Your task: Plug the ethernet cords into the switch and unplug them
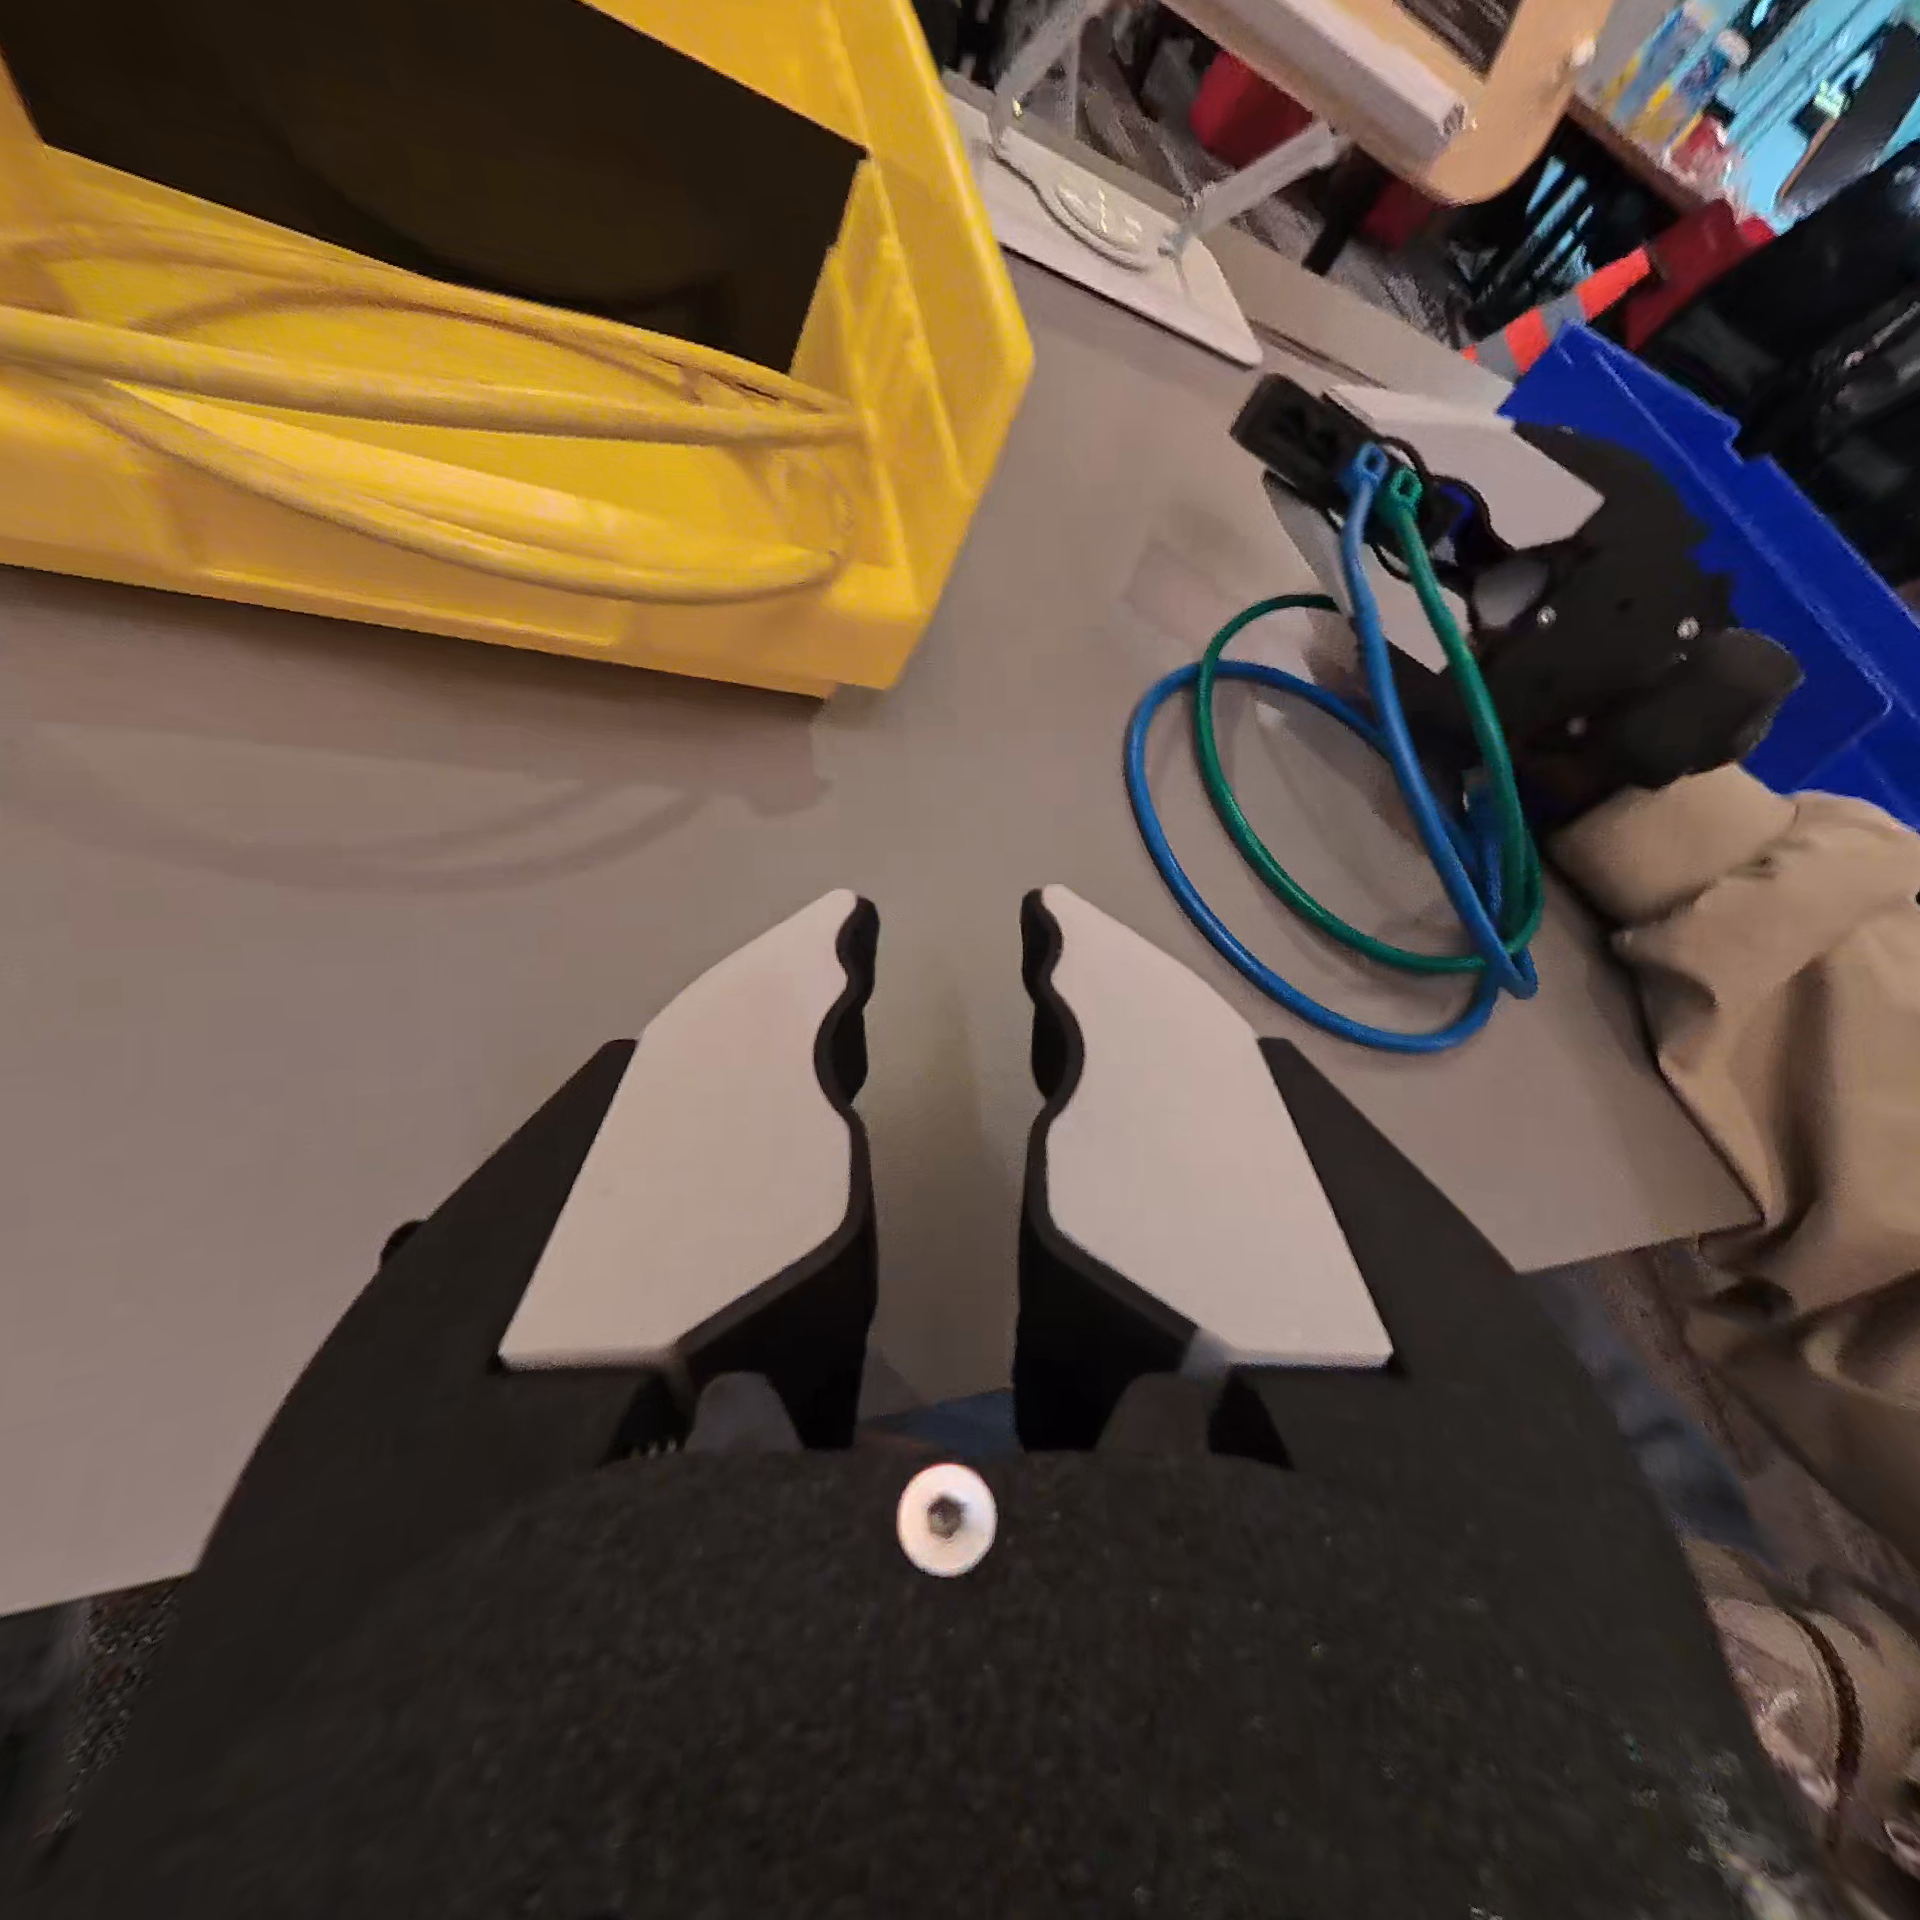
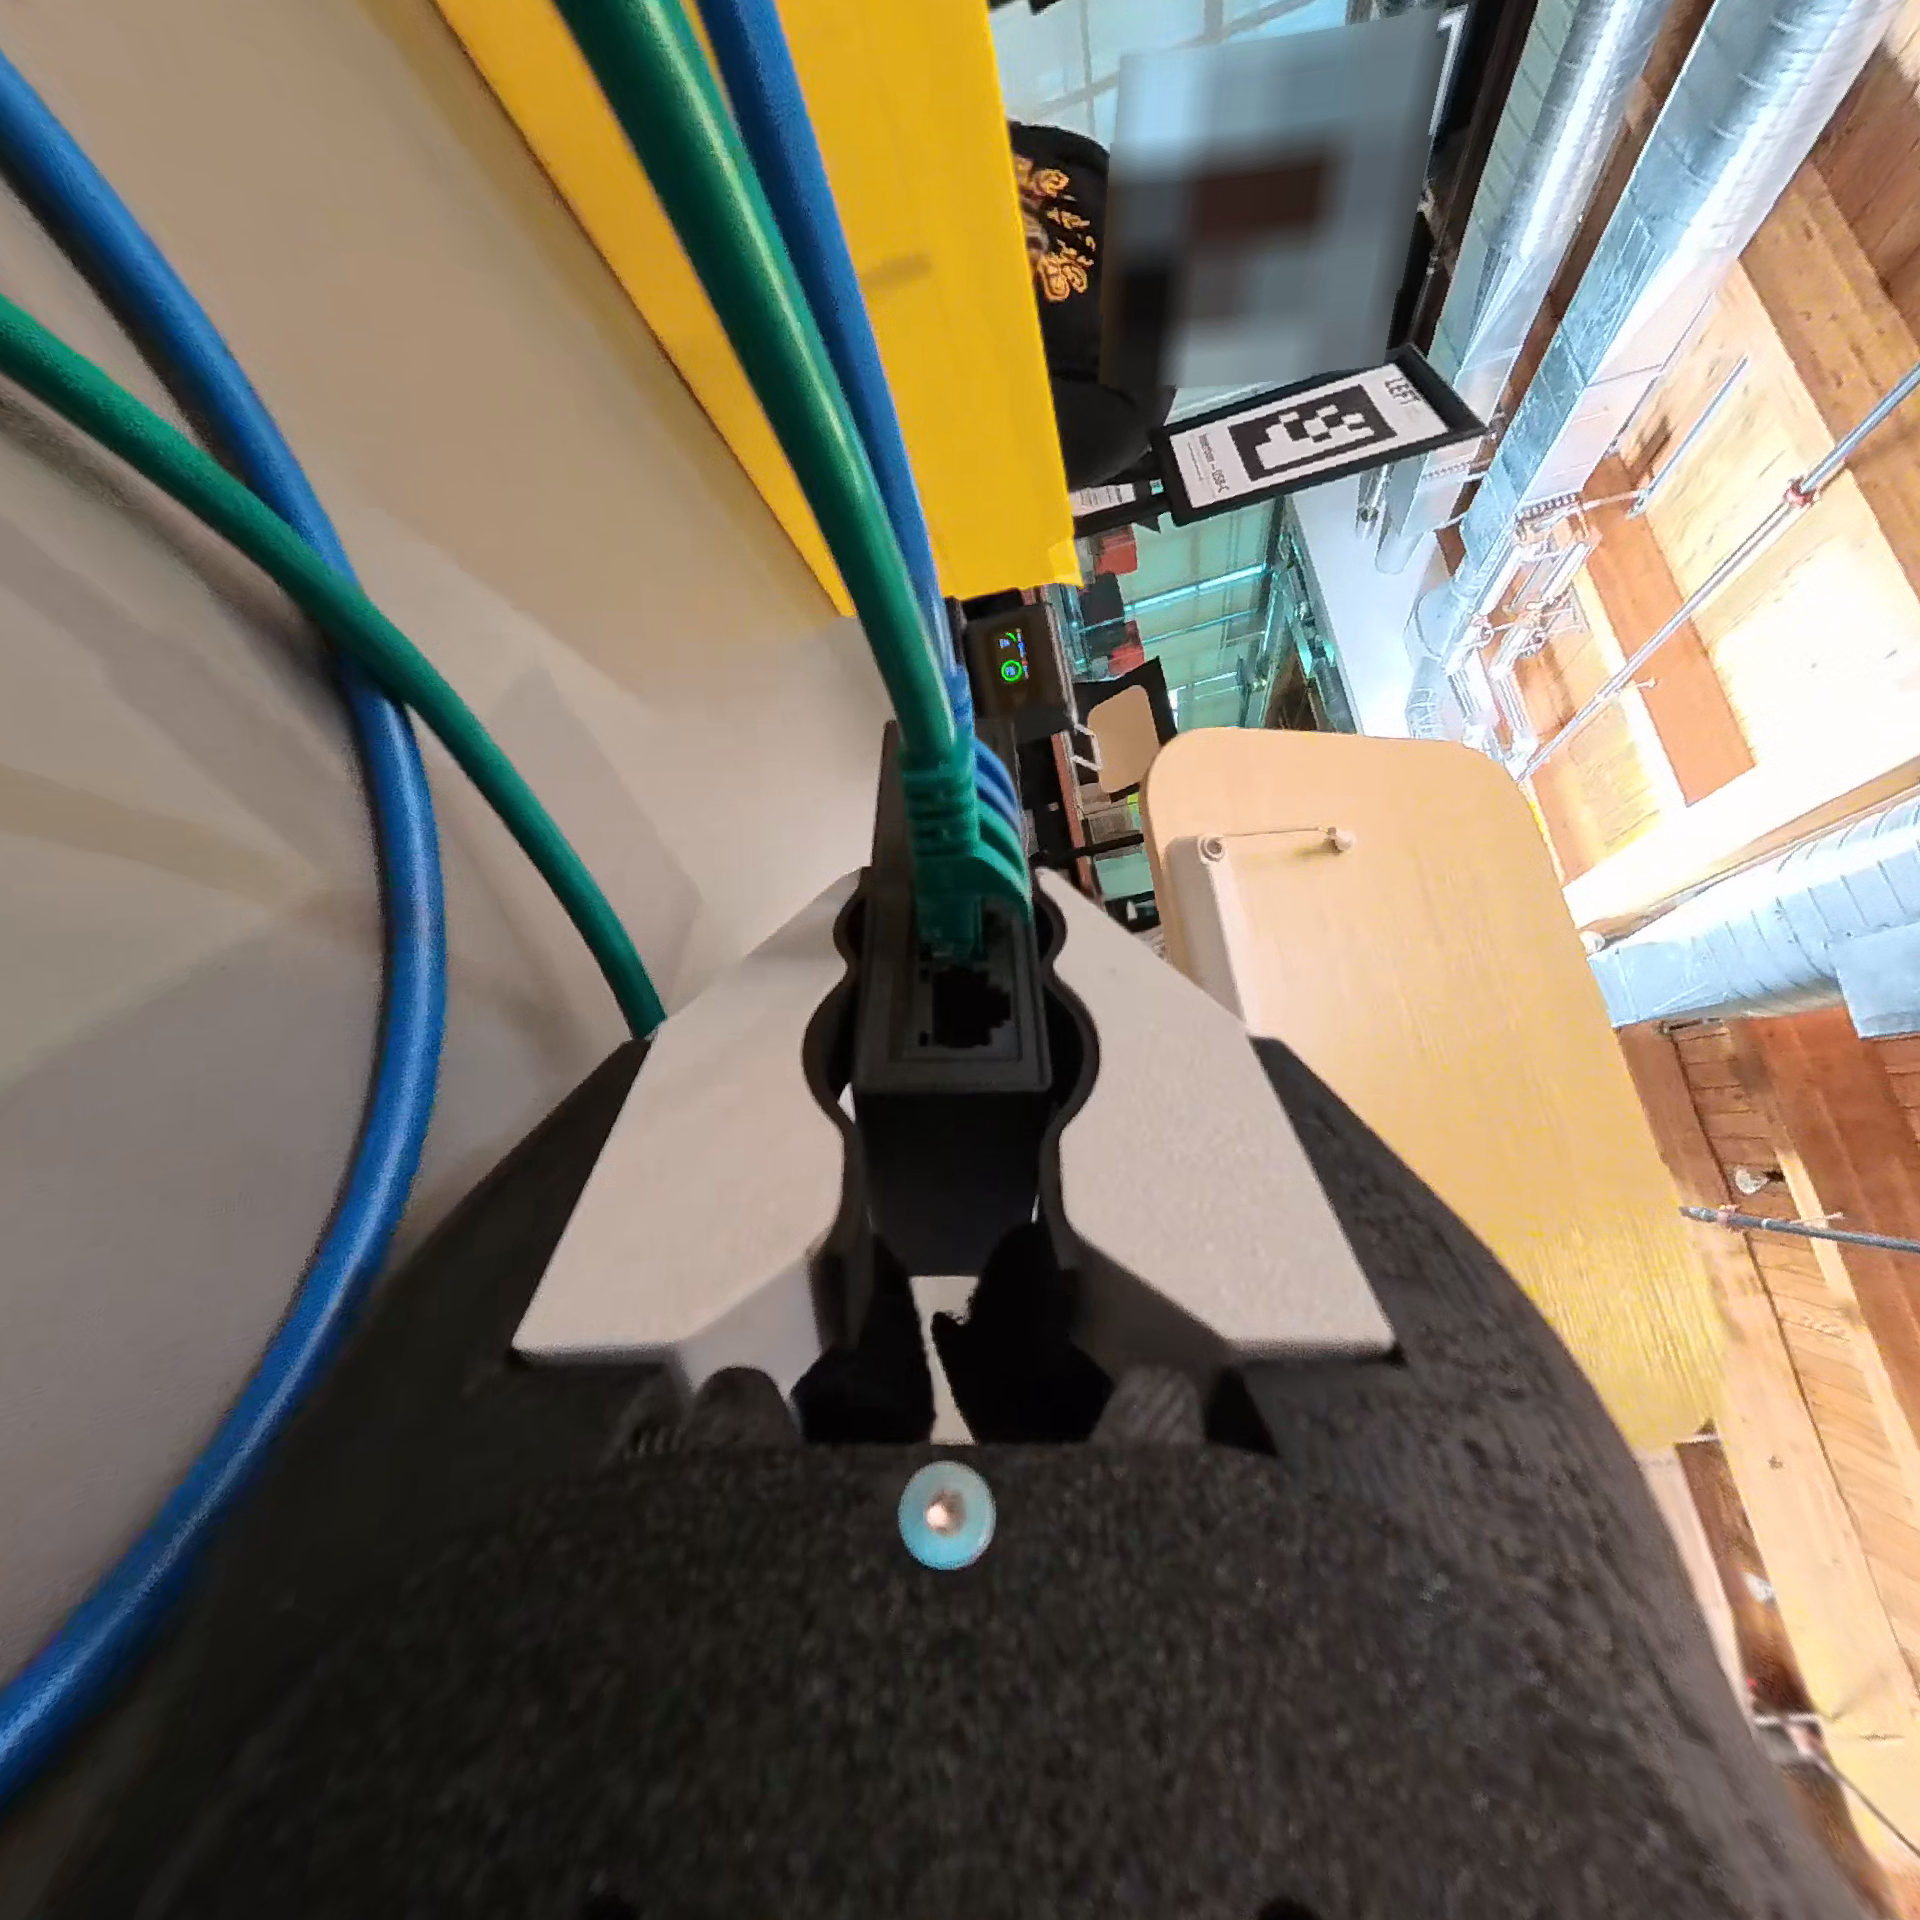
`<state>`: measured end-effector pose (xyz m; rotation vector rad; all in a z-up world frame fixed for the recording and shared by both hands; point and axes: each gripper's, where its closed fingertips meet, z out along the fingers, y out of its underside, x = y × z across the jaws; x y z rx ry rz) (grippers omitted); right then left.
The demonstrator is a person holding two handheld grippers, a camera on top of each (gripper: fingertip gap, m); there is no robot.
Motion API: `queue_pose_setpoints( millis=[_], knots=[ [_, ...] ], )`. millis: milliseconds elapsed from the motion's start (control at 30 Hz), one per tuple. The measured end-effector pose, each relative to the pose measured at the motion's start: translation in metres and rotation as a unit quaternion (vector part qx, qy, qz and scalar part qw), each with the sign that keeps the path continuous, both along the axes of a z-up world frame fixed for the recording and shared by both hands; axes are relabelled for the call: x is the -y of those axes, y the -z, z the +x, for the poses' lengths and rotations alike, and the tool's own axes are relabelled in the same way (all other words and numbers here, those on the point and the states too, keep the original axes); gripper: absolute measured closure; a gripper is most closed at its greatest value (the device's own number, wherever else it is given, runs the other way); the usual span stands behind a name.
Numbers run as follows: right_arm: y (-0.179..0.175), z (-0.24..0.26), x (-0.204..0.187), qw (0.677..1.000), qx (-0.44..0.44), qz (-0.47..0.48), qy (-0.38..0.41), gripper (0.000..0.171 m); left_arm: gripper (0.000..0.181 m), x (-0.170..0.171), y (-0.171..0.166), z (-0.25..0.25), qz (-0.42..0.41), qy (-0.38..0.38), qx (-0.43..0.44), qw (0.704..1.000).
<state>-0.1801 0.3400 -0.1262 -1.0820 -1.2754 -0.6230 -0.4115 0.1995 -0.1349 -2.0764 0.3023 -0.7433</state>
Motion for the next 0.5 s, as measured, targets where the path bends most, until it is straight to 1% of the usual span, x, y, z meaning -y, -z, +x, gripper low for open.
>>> queue_pose_setpoints(
  millis=[133,167,233,300,400,467,500],
  knots=[
    [-0.001,0.005,-0.001,1.0,-0.008,-0.004,0.006,0.144,0.141,-0.019,-0.005,-0.022,-0.015,-0.047,0.042,0.998],
    [-0.001,0.004,-0.001,1.0,-0.008,-0.005,0.006,0.144,0.141,-0.028,-0.009,-0.03,-0.019,-0.066,0.06,0.996],
    [0.001,0.003,-0.001,1.0,-0.005,-0.009,0.004,0.144,0.142,-0.048,-0.008,-0.055,-0.044,-0.126,0.07,0.989],
    [0.002,0.002,-0.001,1.0,0.002,-0.006,0.004,0.144,0.141,-0.067,-0.011,-0.072,-0.069,-0.162,0.092,0.98],
    [0.003,0.001,0.001,1.0,0.005,-0.007,0.001,0.144,0.132,-0.091,-0.02,-0.081,-0.099,-0.177,0.151,0.968],
    [0.003,0.0,0.001,1.0,0.006,-0.007,0.0,0.144,0.131,-0.103,-0.023,-0.079,-0.116,-0.167,0.181,0.962],
    [0.004,0.001,0.001,1.0,0.007,-0.009,0.0,0.144,0.132,-0.108,-0.019,-0.079,-0.128,-0.166,0.184,0.96]
  ],
)
